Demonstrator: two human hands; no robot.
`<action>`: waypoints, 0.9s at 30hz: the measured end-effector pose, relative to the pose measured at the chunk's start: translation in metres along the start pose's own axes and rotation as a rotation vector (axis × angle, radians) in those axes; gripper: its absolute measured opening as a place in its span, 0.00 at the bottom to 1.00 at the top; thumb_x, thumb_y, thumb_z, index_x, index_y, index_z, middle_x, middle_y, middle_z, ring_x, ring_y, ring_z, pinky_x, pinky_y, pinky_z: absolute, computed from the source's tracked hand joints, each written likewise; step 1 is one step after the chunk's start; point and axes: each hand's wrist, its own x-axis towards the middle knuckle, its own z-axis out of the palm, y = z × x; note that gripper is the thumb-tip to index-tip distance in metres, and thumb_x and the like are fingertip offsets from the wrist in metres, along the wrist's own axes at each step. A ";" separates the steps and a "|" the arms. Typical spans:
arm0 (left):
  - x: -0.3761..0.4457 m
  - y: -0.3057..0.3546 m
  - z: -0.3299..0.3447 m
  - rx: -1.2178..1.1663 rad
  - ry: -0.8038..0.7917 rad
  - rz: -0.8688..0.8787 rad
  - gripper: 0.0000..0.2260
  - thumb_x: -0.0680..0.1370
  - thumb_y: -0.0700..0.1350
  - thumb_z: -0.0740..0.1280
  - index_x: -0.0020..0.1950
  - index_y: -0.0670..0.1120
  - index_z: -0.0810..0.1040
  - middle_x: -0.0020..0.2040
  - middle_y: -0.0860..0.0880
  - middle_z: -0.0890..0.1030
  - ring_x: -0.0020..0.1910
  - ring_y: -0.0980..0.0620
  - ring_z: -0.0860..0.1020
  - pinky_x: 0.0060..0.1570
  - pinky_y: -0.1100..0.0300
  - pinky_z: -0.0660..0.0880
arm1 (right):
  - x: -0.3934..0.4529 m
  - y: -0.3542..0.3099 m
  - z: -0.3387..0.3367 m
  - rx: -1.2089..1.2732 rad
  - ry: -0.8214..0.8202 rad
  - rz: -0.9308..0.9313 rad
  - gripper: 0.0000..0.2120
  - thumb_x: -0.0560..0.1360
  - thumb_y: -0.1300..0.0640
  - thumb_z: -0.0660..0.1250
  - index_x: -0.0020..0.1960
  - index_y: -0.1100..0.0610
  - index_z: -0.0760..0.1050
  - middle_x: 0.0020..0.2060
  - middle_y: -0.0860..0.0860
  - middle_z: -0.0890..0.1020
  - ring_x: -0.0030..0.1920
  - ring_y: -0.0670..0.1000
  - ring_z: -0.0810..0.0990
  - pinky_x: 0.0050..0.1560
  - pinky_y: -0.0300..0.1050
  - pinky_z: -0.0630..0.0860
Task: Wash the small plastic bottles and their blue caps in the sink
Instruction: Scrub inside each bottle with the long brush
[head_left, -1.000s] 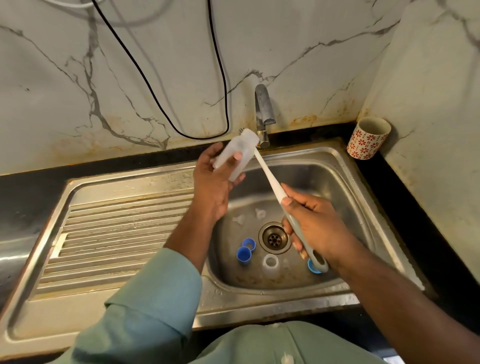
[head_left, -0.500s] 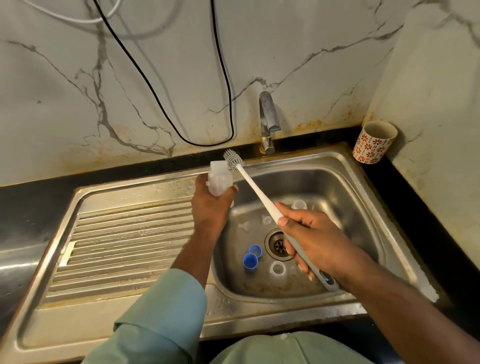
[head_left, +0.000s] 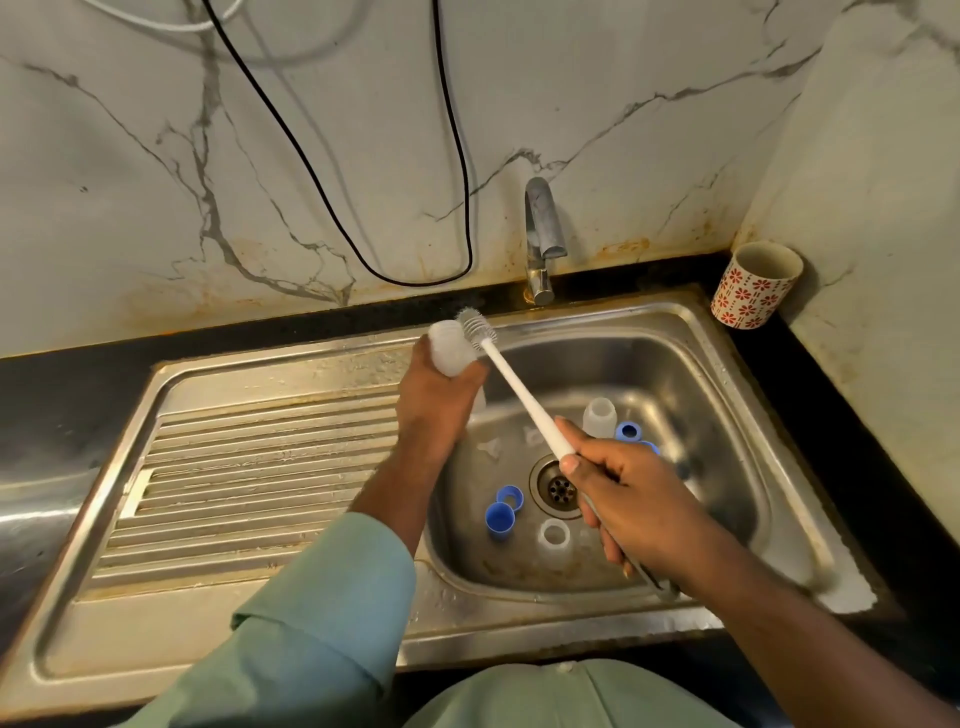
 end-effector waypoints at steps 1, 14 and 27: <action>0.003 0.003 -0.001 -0.013 0.006 -0.020 0.28 0.72 0.53 0.74 0.70 0.57 0.68 0.56 0.51 0.78 0.52 0.45 0.80 0.46 0.42 0.82 | 0.001 0.001 0.000 -0.009 -0.005 -0.009 0.19 0.82 0.51 0.59 0.70 0.36 0.67 0.30 0.52 0.74 0.24 0.48 0.70 0.28 0.45 0.74; 0.006 0.012 0.003 0.120 0.012 0.059 0.30 0.73 0.53 0.73 0.72 0.55 0.65 0.55 0.51 0.78 0.49 0.50 0.78 0.43 0.48 0.83 | 0.008 0.010 0.003 0.029 0.063 -0.038 0.18 0.82 0.52 0.59 0.67 0.33 0.68 0.29 0.50 0.72 0.25 0.49 0.69 0.26 0.44 0.72; -0.001 0.007 0.011 0.107 -0.015 0.031 0.30 0.74 0.52 0.73 0.73 0.56 0.65 0.60 0.49 0.78 0.50 0.49 0.77 0.45 0.44 0.83 | 0.003 0.021 -0.002 0.090 0.062 -0.096 0.17 0.81 0.53 0.60 0.63 0.31 0.71 0.29 0.49 0.70 0.26 0.49 0.65 0.25 0.43 0.68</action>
